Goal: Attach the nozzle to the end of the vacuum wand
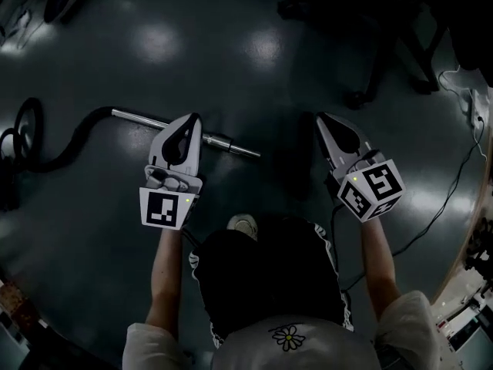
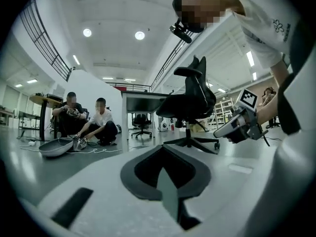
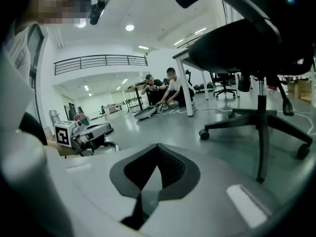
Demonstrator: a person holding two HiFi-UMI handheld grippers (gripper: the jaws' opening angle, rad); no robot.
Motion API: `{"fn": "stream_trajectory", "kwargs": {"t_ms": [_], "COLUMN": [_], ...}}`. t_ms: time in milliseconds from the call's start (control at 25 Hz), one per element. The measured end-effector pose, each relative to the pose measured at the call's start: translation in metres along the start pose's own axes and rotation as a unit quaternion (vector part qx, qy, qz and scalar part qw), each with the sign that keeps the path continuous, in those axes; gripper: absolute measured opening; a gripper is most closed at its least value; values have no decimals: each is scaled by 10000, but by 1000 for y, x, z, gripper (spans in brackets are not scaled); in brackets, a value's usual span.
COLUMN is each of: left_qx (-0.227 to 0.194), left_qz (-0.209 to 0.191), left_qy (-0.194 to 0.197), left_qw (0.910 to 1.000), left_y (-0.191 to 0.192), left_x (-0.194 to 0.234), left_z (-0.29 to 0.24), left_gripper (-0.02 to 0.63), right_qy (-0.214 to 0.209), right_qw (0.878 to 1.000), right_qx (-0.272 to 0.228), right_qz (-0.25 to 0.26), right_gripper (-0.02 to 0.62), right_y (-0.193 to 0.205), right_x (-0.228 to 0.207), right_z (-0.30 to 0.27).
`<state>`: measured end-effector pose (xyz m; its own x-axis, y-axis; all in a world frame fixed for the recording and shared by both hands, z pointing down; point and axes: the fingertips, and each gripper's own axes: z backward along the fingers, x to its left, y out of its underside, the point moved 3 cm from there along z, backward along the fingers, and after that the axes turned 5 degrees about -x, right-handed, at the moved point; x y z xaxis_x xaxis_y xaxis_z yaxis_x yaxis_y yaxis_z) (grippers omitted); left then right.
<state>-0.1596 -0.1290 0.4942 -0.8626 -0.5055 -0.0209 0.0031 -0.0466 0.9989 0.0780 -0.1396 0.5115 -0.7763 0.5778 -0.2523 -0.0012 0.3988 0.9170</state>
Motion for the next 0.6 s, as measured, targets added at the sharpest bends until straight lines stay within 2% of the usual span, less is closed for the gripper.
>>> {"fn": "stream_trajectory", "kwargs": {"t_ms": [120,200,240,280,320,360,400,440,520,600], "left_qx": [37,242,425,666,937,1200,1445,1687,2237,2787], "left_qz": [-123,-276,-402,-592,-851,-1125,-1332,-1450,-1651,-2100], "left_qy": [372,877,1228,1674,2217,2775,3226,3532,3931,4311], "left_qw": [9992,9955,9907,9819,9669,9465,9259,9087,8765,8321], "left_y": [42,67,81,96,111,126,141,154,181,208], "left_x": [-6,-14,-19,-24,-30,-35,-38,-38,-35,-34], "left_z": [2,8,13,19,24,28,30,32,37,46], "left_gripper": [5,5,6,24,50,116,222,256,343,353], "right_qy": [-338,-831,-1093,-1341,-1583,-1829,-2052,-2213,-2324,-2291], "right_qw": [9994,9961,9929,9887,9832,9762,9678,9590,9441,9336], "right_qx": [-34,123,254,403,560,742,964,1202,1656,2035], "right_qz": [77,266,389,536,711,900,1094,1298,1648,1858], "right_gripper": [5,5,5,6,5,69,192,218,218,219], "right_y": [41,66,79,91,103,114,126,138,162,183], "right_x": [-3,2,4,7,9,13,16,18,21,24], "right_z": [-11,-11,-10,-8,-7,-6,-6,-5,-4,-2]}}
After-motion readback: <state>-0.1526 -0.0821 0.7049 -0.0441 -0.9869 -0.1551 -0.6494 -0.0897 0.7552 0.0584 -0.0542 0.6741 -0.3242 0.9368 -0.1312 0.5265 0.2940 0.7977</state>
